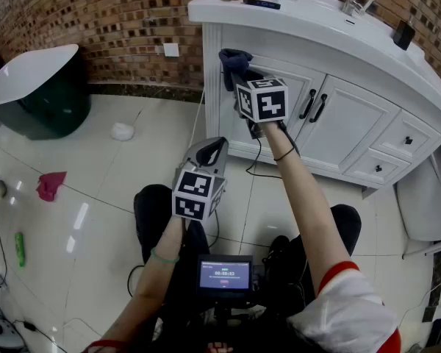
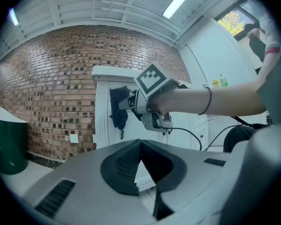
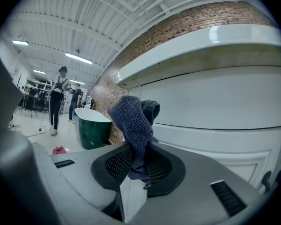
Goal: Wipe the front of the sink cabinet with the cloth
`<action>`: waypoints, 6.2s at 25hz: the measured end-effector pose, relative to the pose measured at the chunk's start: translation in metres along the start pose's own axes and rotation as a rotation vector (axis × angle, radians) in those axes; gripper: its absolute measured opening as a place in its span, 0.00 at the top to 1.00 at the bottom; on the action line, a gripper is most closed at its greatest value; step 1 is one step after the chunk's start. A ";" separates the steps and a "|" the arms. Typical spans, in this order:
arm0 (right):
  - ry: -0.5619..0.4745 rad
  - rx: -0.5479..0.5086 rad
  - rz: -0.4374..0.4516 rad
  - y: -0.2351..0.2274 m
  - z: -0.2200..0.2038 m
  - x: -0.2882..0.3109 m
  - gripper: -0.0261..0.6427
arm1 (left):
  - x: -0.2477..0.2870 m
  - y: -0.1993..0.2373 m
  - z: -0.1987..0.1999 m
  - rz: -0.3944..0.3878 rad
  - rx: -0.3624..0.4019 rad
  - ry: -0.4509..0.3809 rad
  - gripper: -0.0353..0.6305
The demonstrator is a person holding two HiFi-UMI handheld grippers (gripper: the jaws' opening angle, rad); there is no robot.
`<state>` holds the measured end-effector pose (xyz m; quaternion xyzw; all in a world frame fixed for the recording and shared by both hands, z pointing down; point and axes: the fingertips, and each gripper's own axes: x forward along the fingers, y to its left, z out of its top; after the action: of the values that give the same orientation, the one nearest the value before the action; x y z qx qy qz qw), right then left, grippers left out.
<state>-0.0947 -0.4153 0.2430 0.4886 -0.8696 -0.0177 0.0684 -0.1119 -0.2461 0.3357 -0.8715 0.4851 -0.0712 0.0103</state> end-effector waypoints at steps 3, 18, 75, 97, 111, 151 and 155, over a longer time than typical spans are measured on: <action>0.019 -0.003 -0.039 -0.024 -0.008 -0.011 0.86 | -0.001 -0.002 -0.003 -0.013 -0.001 0.010 0.89; 0.051 0.029 -0.258 -0.157 -0.040 -0.117 0.86 | 0.014 -0.037 -0.016 -0.070 0.000 0.046 0.89; 0.179 0.038 -0.254 -0.152 -0.113 -0.112 0.86 | 0.009 -0.072 -0.039 -0.125 -0.001 0.081 0.89; 0.271 -0.036 0.062 0.043 -0.138 0.039 0.86 | -0.018 -0.022 -0.057 -0.064 -0.098 0.068 0.89; 0.370 -0.004 -0.059 -0.032 -0.190 0.004 0.86 | -0.018 -0.019 -0.060 -0.062 -0.111 0.073 0.89; 0.445 0.053 0.035 0.007 -0.248 0.017 0.86 | 0.007 -0.033 -0.061 -0.098 -0.114 0.075 0.89; 0.431 0.088 0.074 0.036 -0.242 0.047 0.86 | 0.005 -0.021 -0.069 -0.083 -0.131 0.088 0.89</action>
<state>-0.1161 -0.4275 0.4906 0.4512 -0.8522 0.1276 0.2321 -0.1007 -0.2356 0.4063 -0.8856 0.4524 -0.0780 -0.0709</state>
